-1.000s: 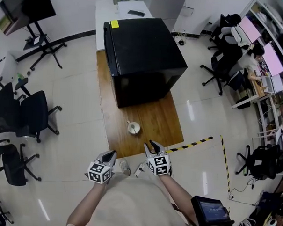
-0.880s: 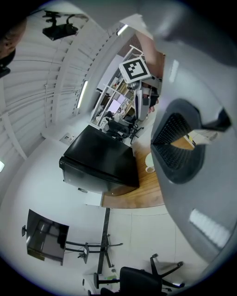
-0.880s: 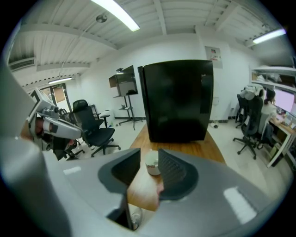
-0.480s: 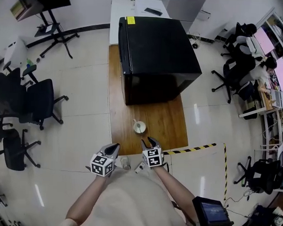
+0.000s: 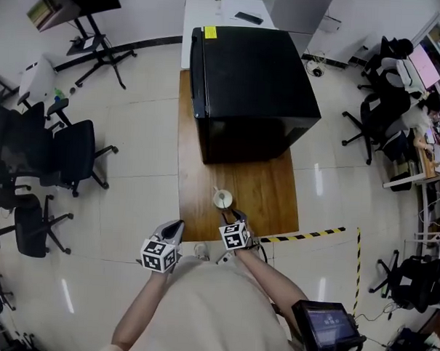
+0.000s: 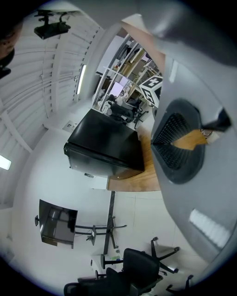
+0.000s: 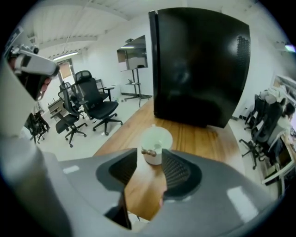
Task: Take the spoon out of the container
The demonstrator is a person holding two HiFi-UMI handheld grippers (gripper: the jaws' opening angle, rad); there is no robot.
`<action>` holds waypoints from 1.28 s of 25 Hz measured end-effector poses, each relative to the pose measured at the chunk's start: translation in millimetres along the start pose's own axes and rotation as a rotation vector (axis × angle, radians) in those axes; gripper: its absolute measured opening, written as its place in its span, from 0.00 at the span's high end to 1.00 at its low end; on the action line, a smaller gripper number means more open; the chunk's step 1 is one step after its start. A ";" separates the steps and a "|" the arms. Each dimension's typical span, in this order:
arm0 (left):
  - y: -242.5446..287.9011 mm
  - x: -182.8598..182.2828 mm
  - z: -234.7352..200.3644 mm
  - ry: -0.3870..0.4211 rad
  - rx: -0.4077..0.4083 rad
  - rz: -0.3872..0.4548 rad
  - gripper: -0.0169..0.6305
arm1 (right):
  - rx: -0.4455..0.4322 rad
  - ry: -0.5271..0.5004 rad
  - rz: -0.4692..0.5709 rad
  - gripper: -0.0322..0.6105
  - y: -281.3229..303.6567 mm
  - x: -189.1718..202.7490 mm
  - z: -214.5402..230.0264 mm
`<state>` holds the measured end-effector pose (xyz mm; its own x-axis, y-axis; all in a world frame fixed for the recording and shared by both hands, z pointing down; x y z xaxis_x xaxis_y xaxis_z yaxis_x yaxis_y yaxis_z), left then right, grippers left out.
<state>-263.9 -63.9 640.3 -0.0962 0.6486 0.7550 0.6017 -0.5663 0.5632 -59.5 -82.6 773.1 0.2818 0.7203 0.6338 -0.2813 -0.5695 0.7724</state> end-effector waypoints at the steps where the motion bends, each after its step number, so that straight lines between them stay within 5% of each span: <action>1: 0.0 0.4 -0.3 0.001 -0.001 -0.004 0.97 | -0.007 -0.009 -0.007 0.69 3.0 0.7 -0.6; 15: -2.8 -0.1 -0.2 -0.035 -0.061 0.006 0.97 | -0.049 -0.061 -0.098 0.75 26.7 1.4 2.0; 32: 20.8 -3.0 34.0 -0.103 -0.135 0.022 0.97 | -0.263 -0.184 0.003 0.75 -17.6 -29.0 14.8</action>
<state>-224.2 -60.3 638.4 0.0016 0.6799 0.7333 0.4902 -0.6397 0.5920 -49.2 -99.4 741.7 0.4353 0.6214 0.6515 -0.5034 -0.4320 0.7483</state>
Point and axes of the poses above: the fingertips, and each gripper's own axes: y forward along the fingers, z to its right, x out of its underside, the point moved 5 cm from there along -y, backward along the fingers, and after that the axes turned 3 degrees about -x, right-handed, at the moved point
